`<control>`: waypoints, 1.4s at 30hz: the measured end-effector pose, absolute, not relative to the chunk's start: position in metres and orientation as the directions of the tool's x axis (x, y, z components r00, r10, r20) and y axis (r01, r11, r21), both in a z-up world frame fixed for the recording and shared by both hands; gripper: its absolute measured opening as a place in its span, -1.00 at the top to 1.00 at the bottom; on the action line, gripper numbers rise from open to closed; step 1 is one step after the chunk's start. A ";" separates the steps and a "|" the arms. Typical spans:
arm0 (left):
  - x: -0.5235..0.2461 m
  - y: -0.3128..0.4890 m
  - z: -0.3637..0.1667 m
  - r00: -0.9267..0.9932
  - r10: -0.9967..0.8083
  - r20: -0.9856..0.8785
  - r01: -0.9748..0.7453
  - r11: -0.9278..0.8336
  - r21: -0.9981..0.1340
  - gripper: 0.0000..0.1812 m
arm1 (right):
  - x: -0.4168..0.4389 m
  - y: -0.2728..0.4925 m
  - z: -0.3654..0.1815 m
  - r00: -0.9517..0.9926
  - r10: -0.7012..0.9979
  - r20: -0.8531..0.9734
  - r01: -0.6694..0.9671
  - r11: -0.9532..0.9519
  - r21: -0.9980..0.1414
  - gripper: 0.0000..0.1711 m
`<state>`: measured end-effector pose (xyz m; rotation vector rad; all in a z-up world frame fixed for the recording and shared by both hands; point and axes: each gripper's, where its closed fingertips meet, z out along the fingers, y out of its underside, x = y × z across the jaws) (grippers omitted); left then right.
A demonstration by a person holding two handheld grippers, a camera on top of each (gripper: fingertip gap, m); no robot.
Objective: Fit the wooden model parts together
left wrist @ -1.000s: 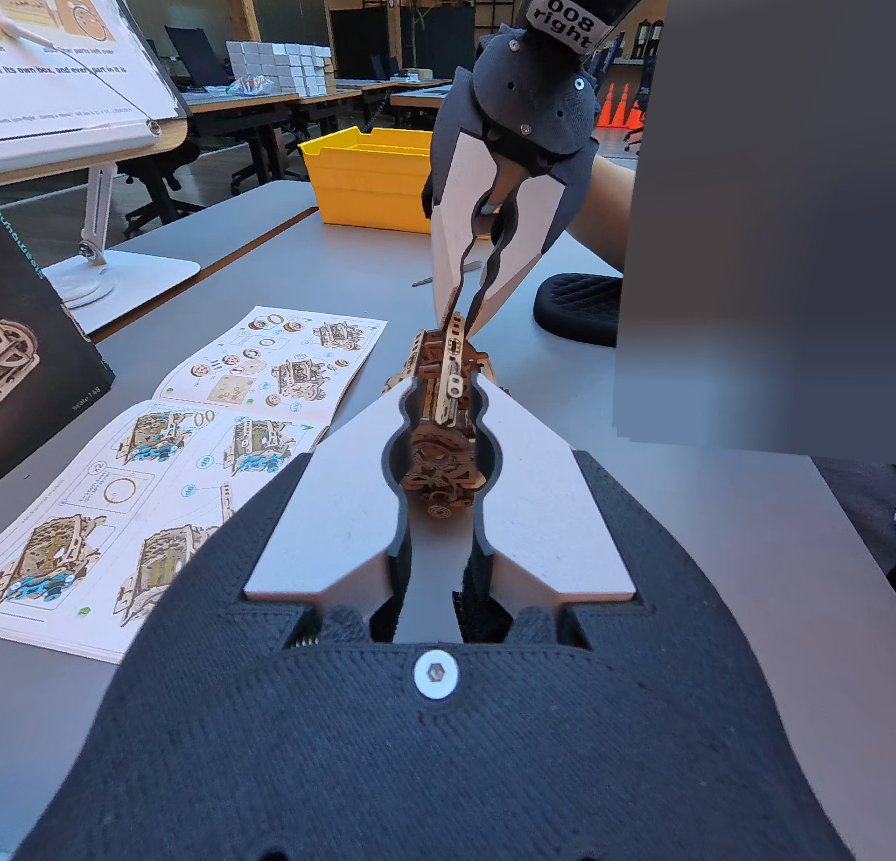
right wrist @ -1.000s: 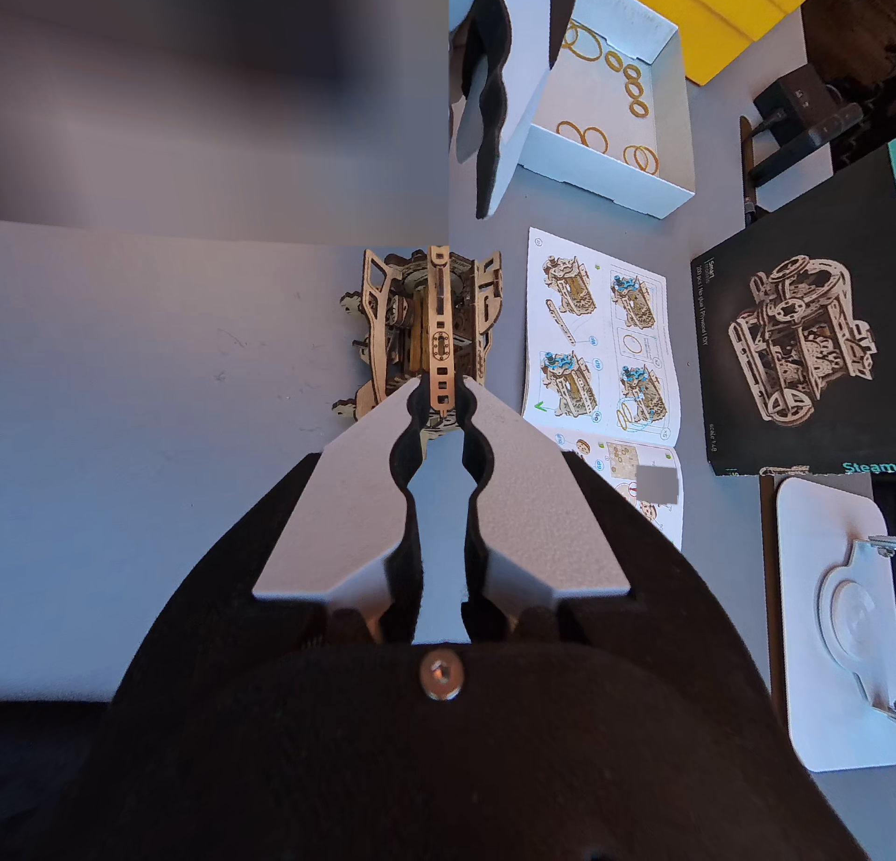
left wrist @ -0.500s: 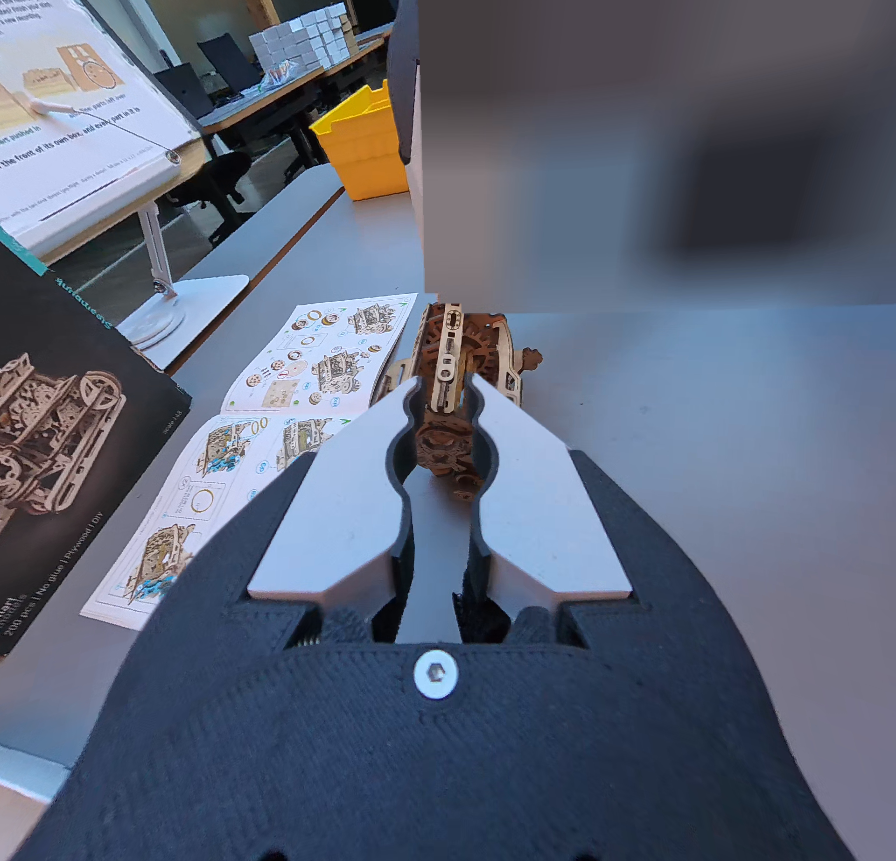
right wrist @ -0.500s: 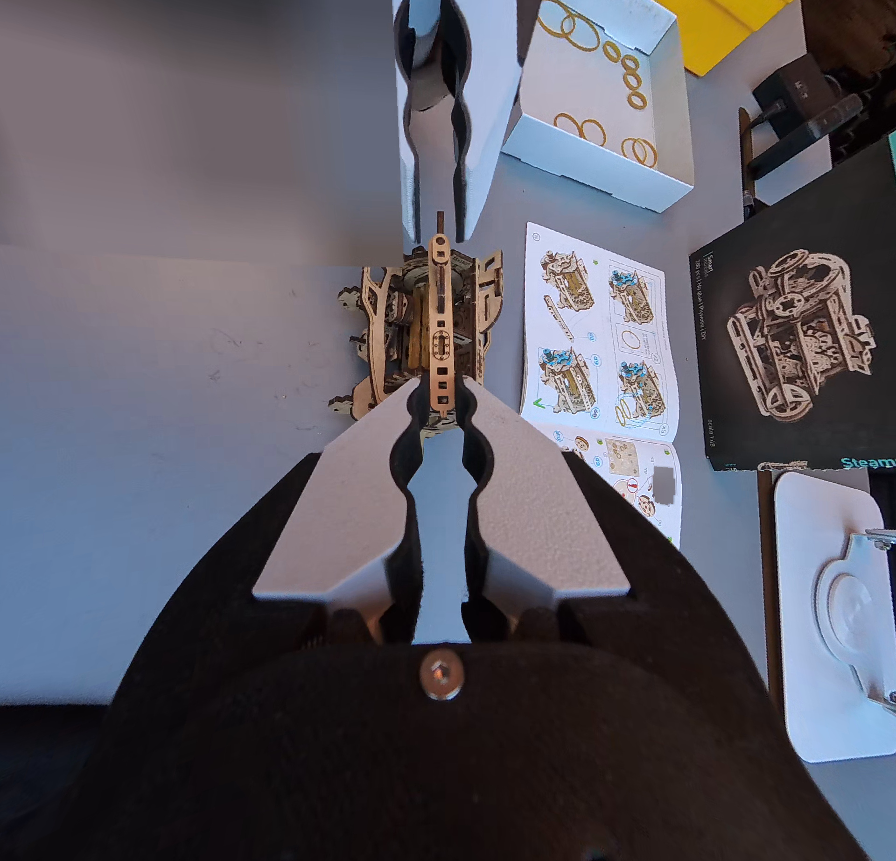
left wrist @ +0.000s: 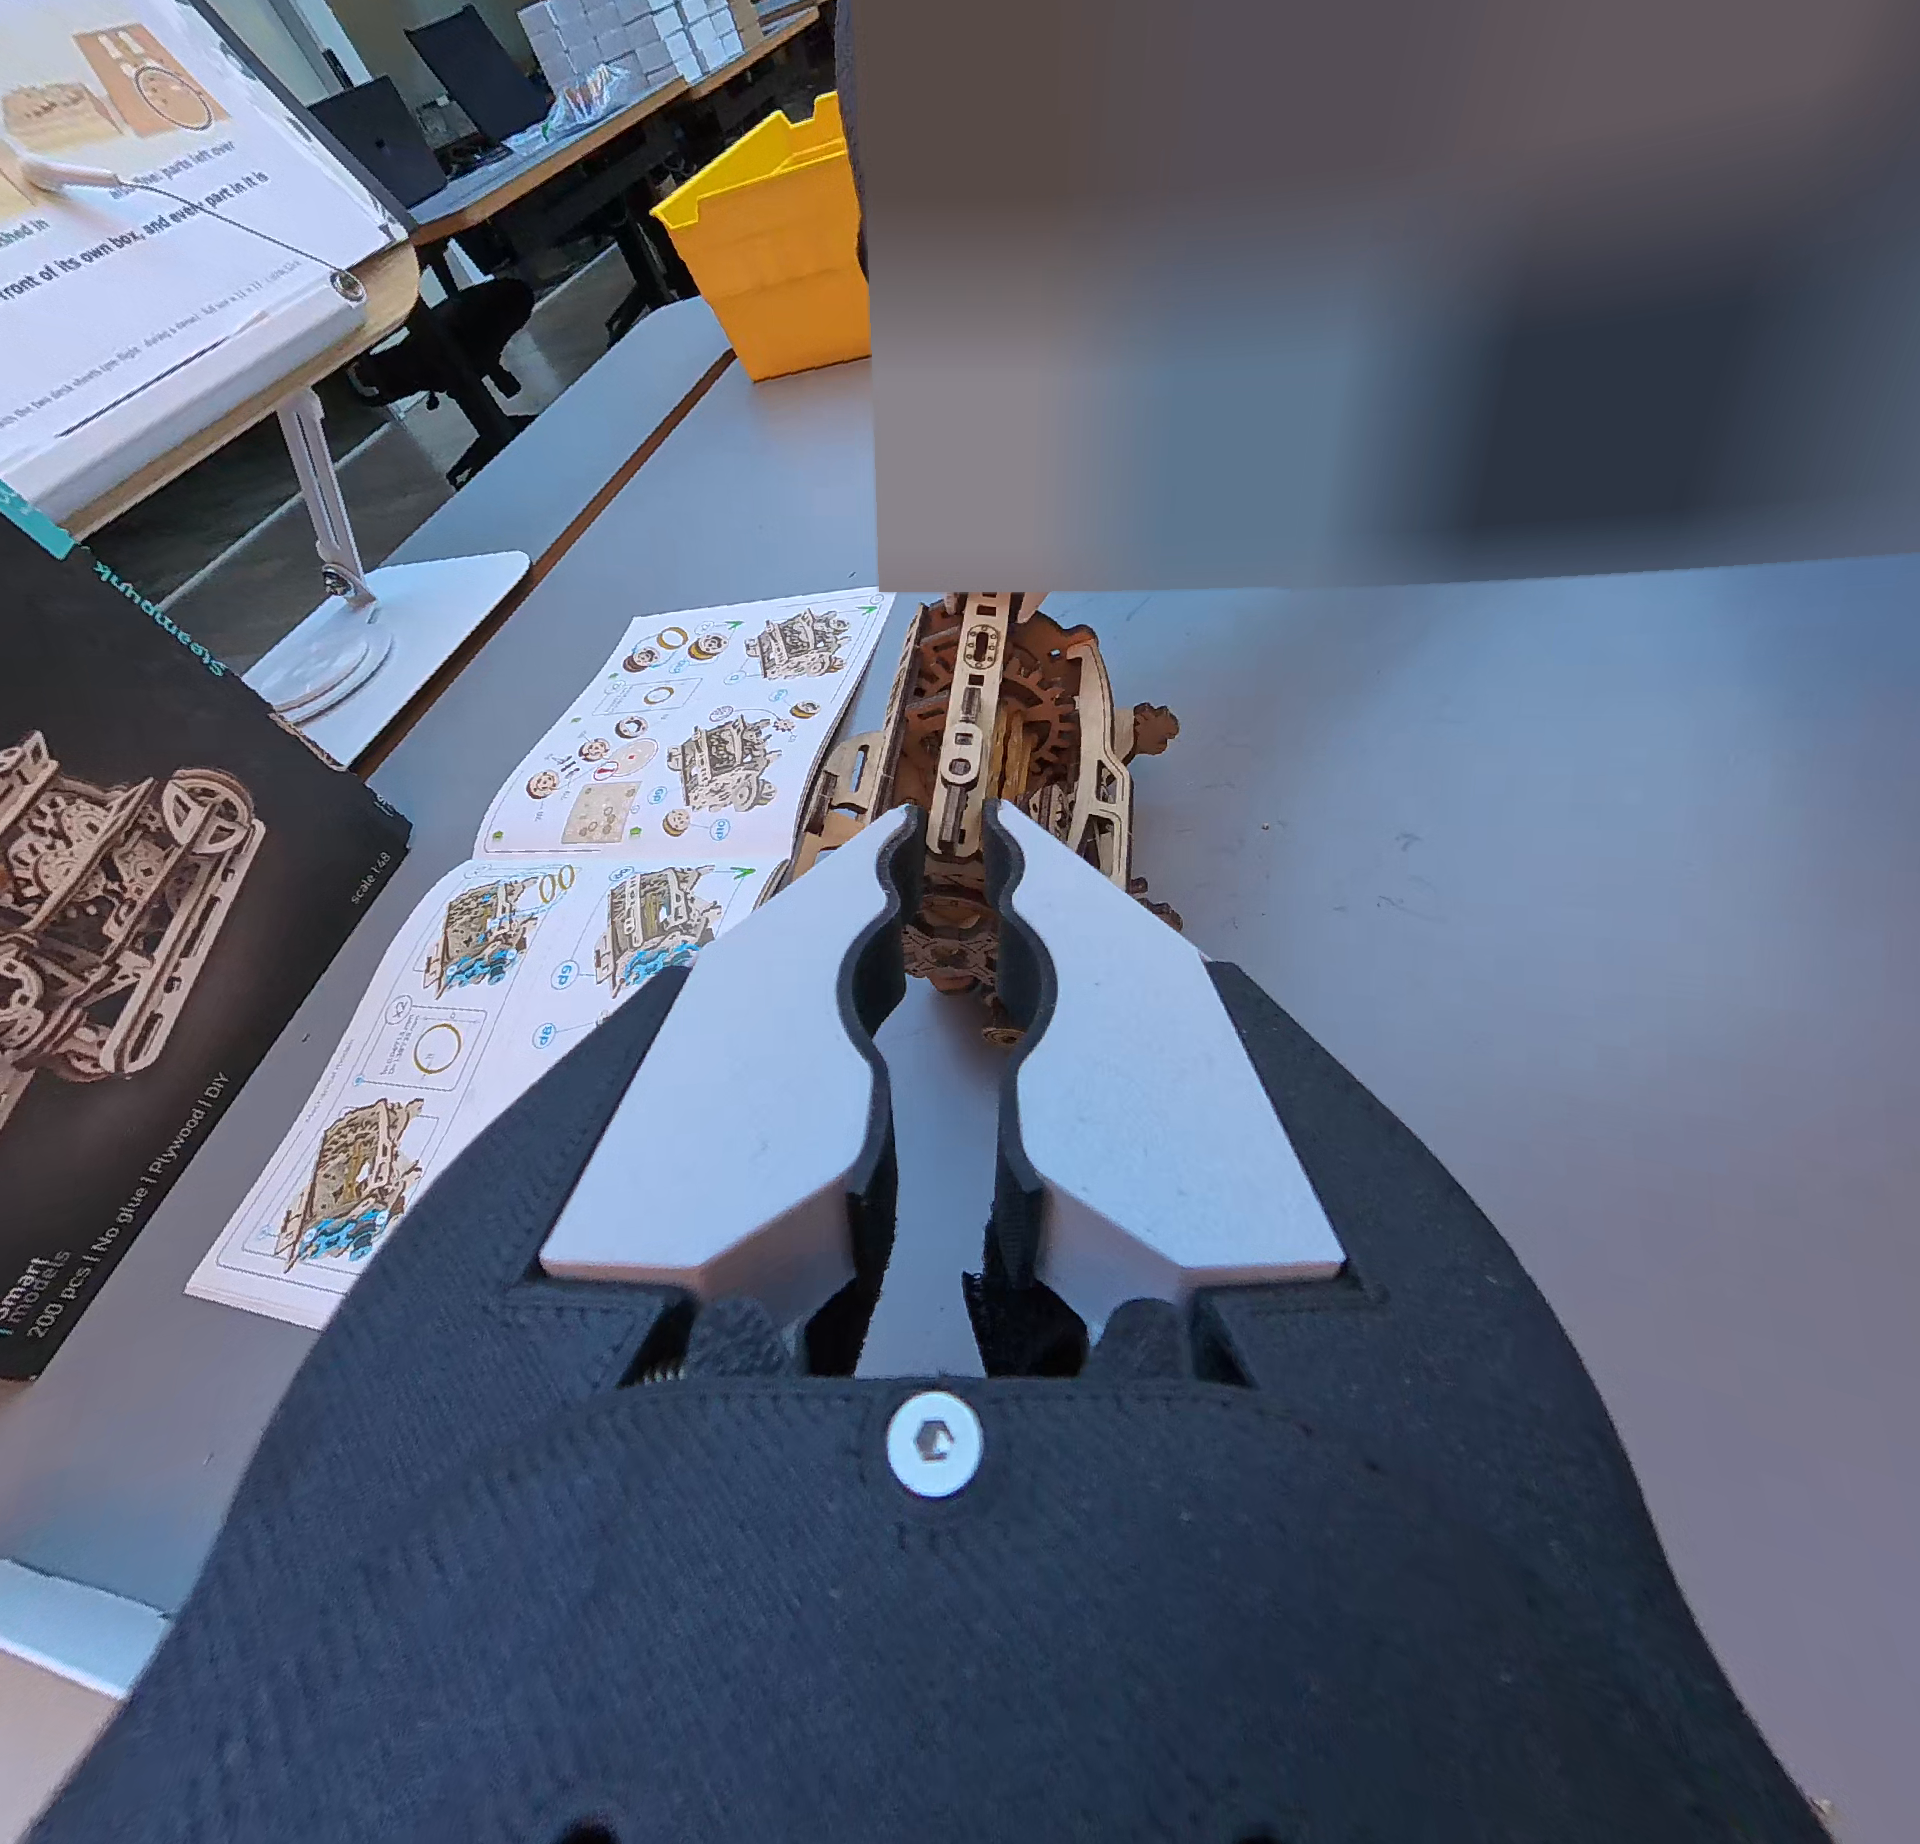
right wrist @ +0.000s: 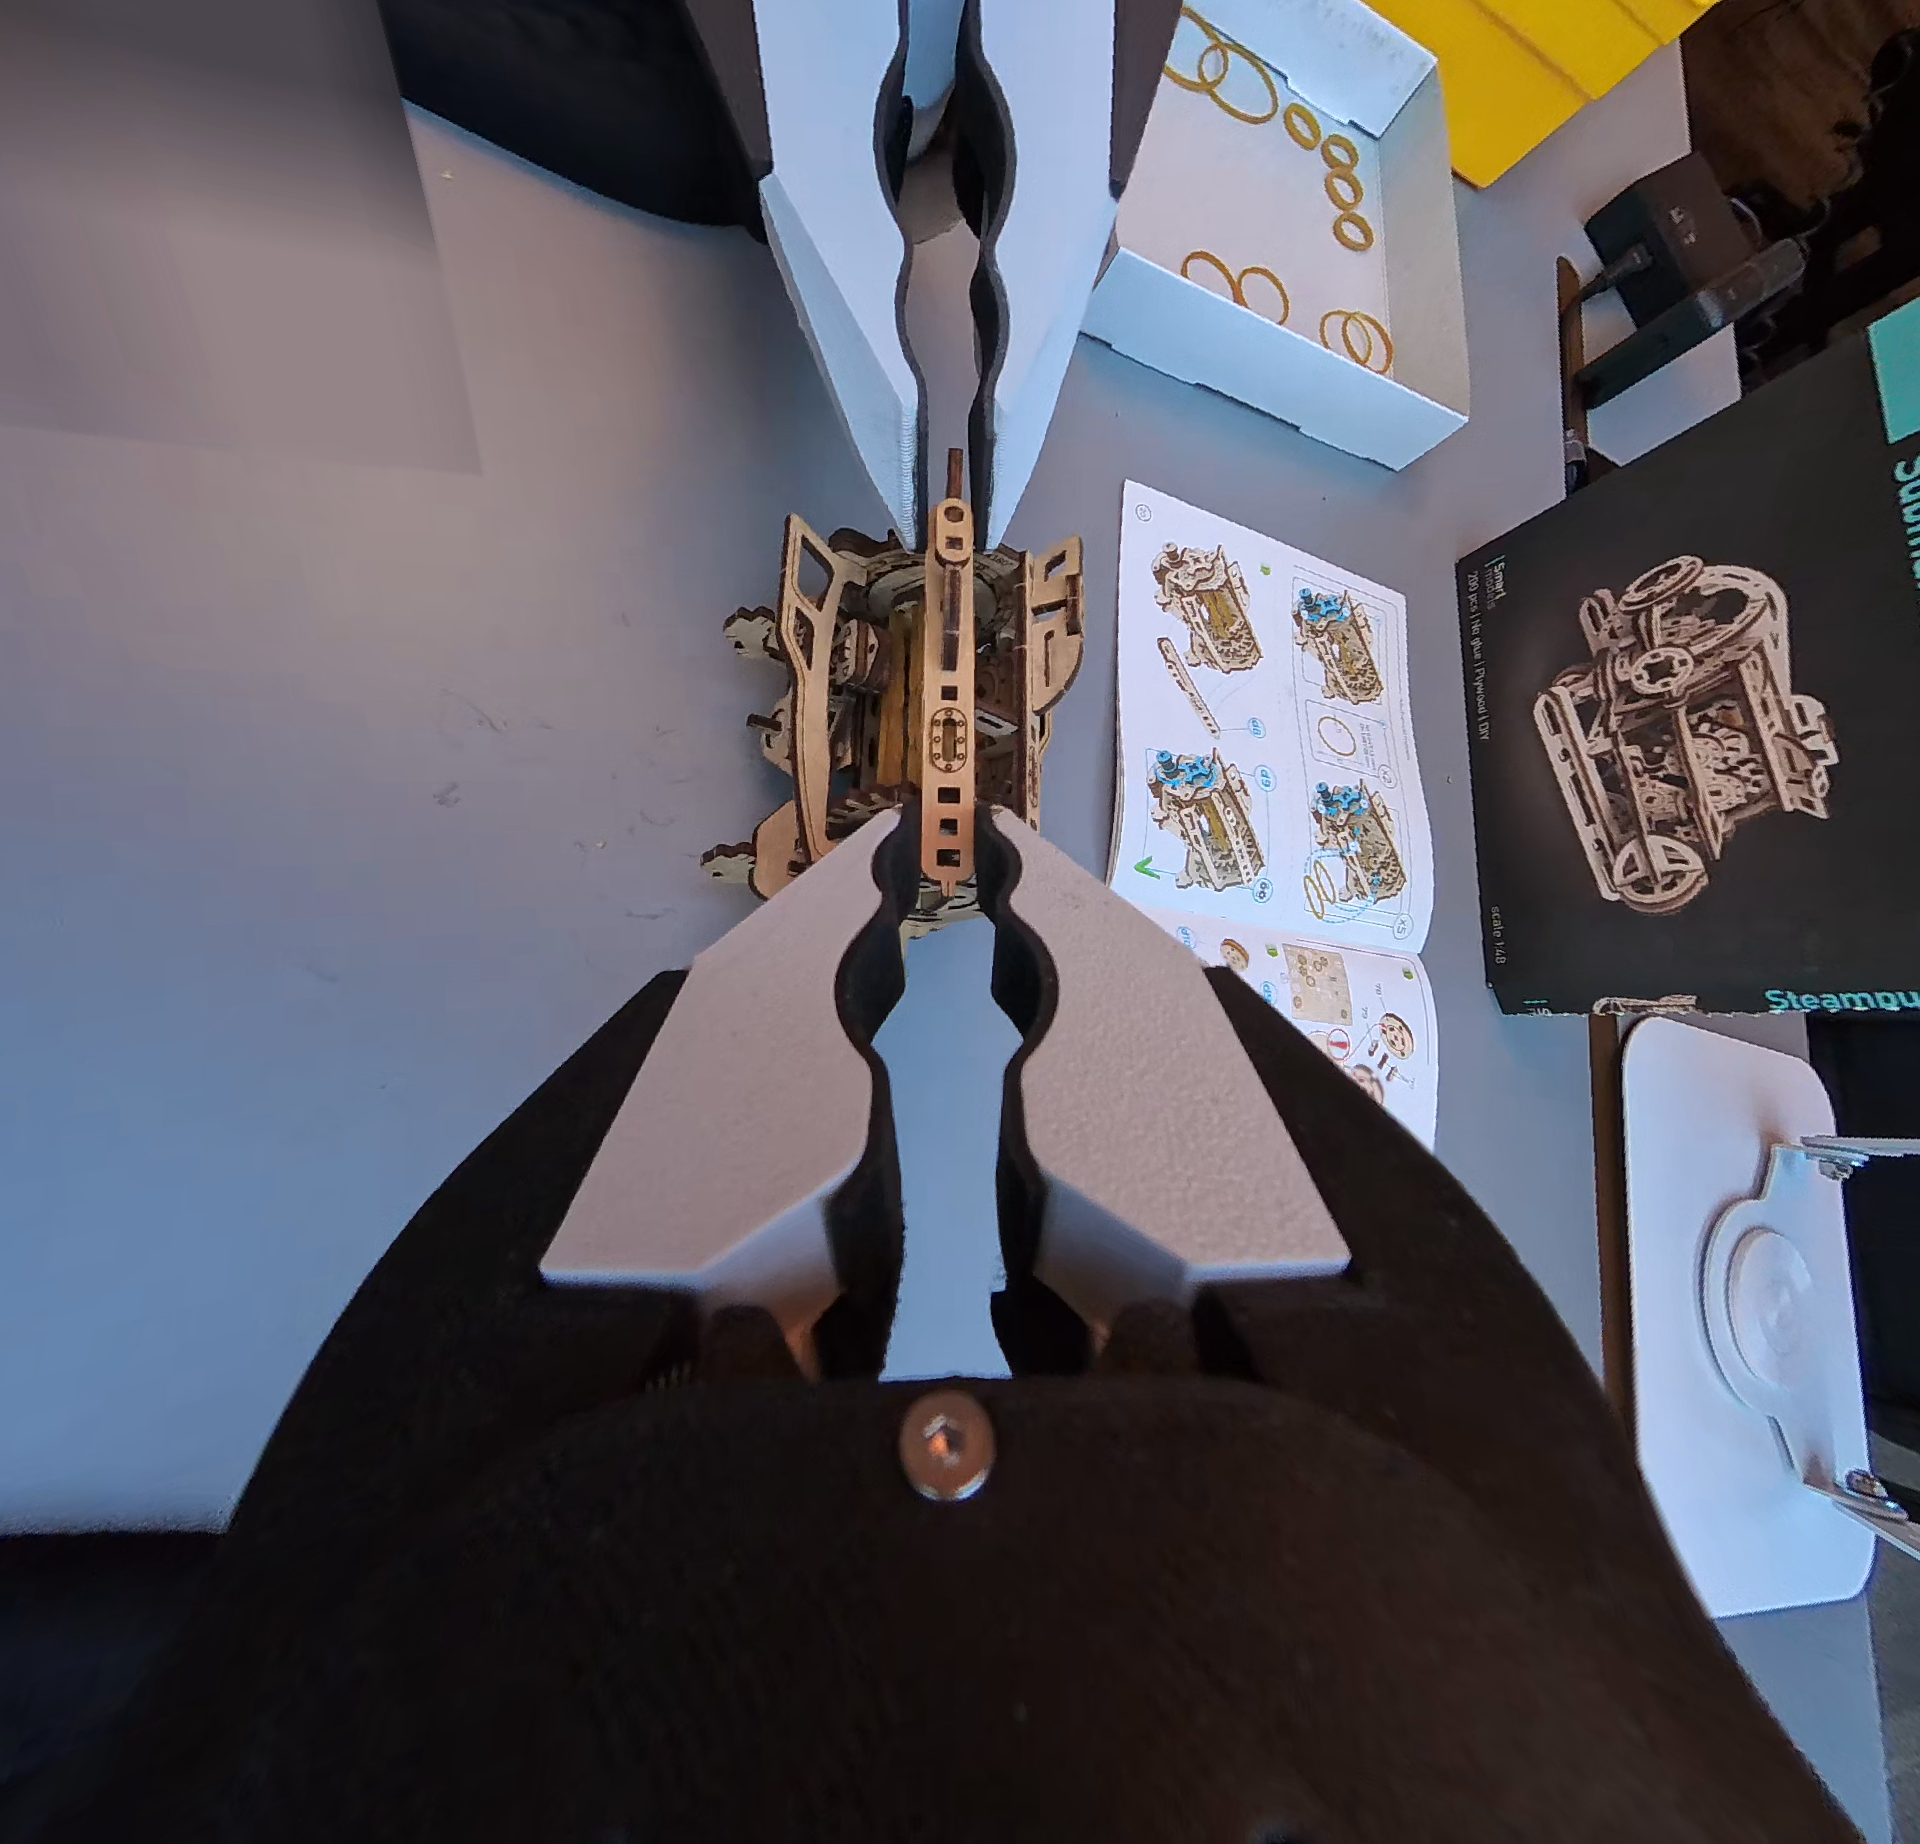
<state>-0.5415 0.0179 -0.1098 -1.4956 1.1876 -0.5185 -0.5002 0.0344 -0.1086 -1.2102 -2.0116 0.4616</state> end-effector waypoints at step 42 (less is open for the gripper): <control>-0.543 0.018 -0.110 0.385 -0.871 -0.305 -0.411 0.134 -0.902 0.91 | -0.507 0.019 -0.073 0.083 0.993 -0.083 0.402 -0.110 -0.909 0.88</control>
